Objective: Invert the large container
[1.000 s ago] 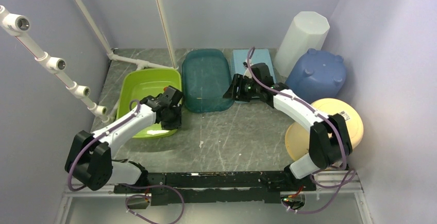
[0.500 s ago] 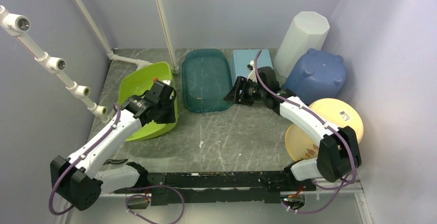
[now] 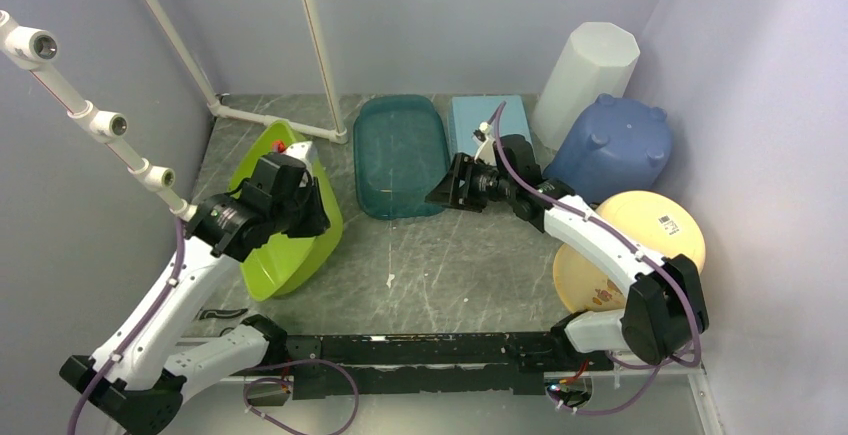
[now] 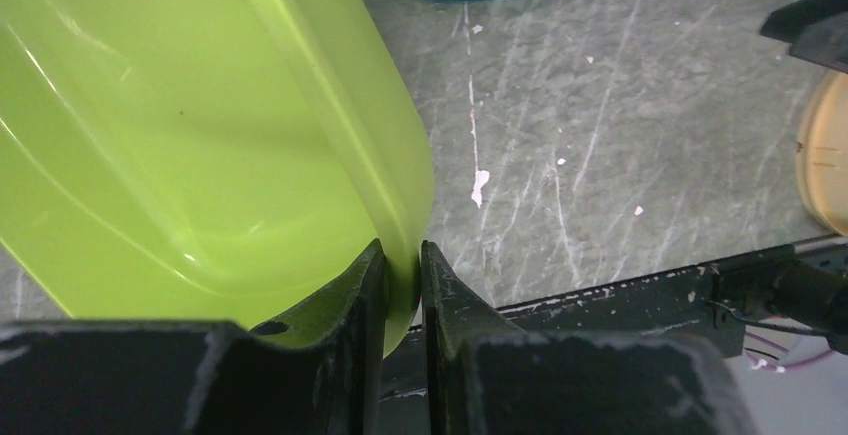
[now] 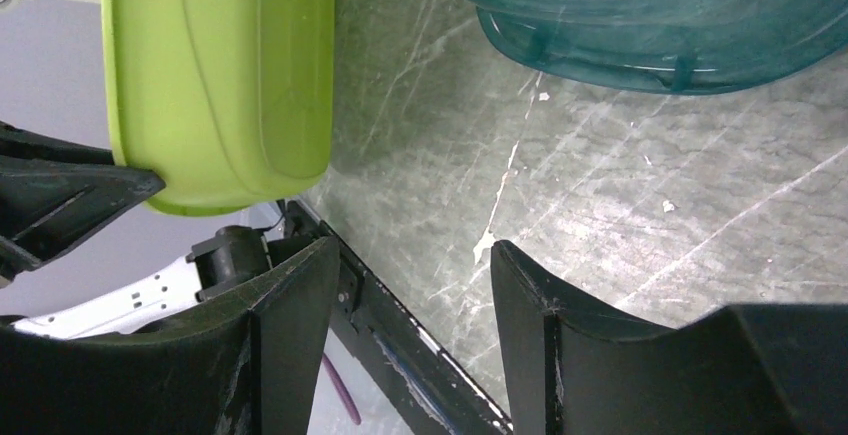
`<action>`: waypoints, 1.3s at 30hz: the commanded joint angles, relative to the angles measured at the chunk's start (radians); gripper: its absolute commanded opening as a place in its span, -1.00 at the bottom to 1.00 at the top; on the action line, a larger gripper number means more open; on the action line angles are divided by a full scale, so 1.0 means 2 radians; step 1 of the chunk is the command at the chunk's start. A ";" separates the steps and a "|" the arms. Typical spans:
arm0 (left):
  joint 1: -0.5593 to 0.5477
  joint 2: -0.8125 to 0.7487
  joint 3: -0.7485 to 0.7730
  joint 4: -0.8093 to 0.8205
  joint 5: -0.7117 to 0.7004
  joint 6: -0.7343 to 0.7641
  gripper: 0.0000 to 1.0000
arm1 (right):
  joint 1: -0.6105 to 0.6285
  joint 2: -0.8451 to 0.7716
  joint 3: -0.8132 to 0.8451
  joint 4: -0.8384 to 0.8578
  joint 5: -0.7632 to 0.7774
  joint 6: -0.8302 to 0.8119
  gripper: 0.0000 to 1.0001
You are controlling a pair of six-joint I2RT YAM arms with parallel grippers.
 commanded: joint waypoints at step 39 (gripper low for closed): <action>0.002 -0.044 0.085 -0.017 0.323 0.103 -0.95 | 0.092 0.107 0.281 -0.146 0.077 0.043 0.23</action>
